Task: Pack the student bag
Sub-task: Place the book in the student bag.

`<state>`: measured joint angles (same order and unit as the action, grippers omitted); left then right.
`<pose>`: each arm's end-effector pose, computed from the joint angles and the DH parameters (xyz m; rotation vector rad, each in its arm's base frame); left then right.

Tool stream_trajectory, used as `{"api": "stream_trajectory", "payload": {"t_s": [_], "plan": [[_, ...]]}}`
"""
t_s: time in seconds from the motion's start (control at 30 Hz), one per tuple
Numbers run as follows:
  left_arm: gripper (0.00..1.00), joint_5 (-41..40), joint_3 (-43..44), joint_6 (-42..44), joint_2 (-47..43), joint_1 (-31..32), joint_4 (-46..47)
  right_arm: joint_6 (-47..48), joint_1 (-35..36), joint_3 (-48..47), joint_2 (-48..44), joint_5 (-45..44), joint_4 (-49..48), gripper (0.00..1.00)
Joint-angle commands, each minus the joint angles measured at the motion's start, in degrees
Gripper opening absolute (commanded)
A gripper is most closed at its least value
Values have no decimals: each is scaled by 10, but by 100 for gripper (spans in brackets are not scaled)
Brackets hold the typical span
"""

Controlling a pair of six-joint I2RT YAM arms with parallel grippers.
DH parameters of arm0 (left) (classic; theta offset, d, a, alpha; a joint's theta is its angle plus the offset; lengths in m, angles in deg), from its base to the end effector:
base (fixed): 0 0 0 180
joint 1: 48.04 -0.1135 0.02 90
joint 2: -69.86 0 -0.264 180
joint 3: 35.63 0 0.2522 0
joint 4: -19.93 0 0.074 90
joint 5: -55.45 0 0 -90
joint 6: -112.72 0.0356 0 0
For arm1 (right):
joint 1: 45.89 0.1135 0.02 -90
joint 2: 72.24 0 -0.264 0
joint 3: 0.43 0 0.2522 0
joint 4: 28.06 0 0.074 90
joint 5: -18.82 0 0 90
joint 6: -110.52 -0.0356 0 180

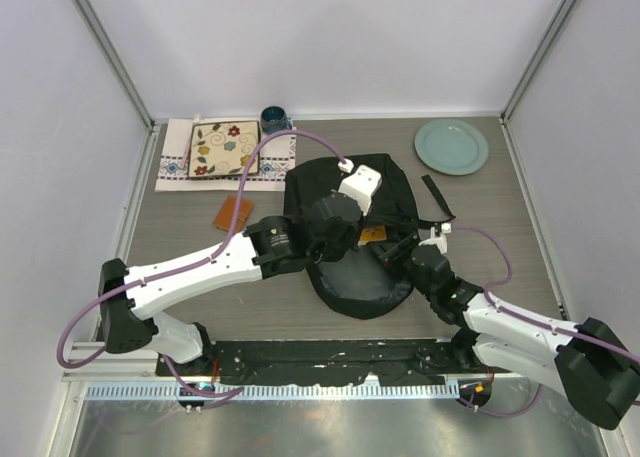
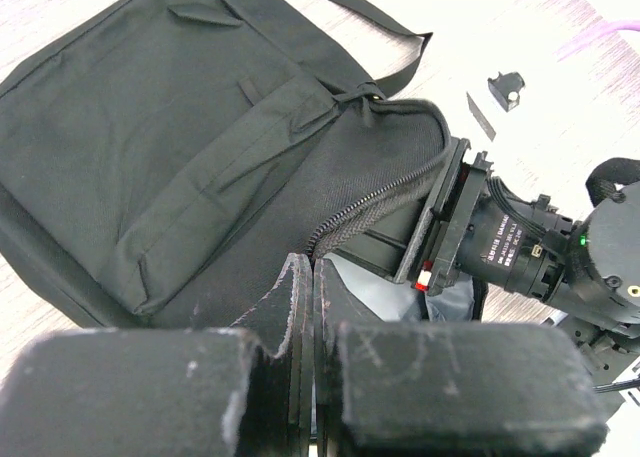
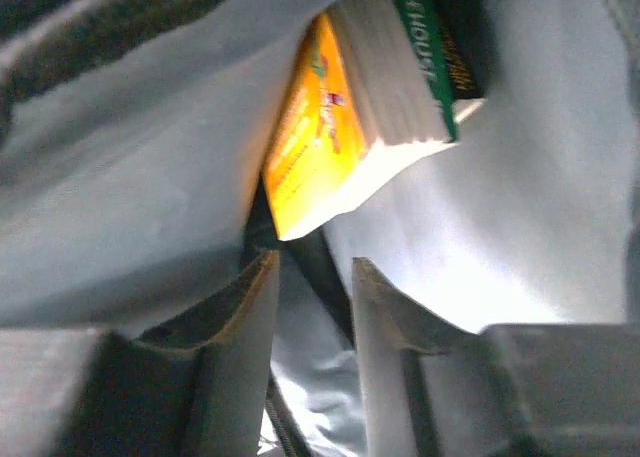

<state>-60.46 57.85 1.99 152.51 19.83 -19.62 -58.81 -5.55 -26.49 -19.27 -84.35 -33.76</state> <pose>0.1376 -0.2970 0.3718 0.5600 1.9776 -0.5072 0.1479 0.1150 0.1708 0.8611 1.9328 1.1261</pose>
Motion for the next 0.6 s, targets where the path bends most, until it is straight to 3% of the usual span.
{"api": "stream_trajectory", "payload": {"t_s": [0.0,0.1,0.17,0.4,0.57], "plan": [[0,-7,0,-7,-23,2,42,3,3,2,6,7,7,29],[0,-5,0,-5,-25,2,41,8,4,-18,47,12,-14,15],[0,-7,0,-6,-26,2,41,11,3,-32,92,17,-36,11],[0,-11,-1,-8,-29,2,34,24,3,-68,193,14,-171,9],[0,-12,-4,-10,-29,2,31,43,3,-107,214,2,-142,9]]}}
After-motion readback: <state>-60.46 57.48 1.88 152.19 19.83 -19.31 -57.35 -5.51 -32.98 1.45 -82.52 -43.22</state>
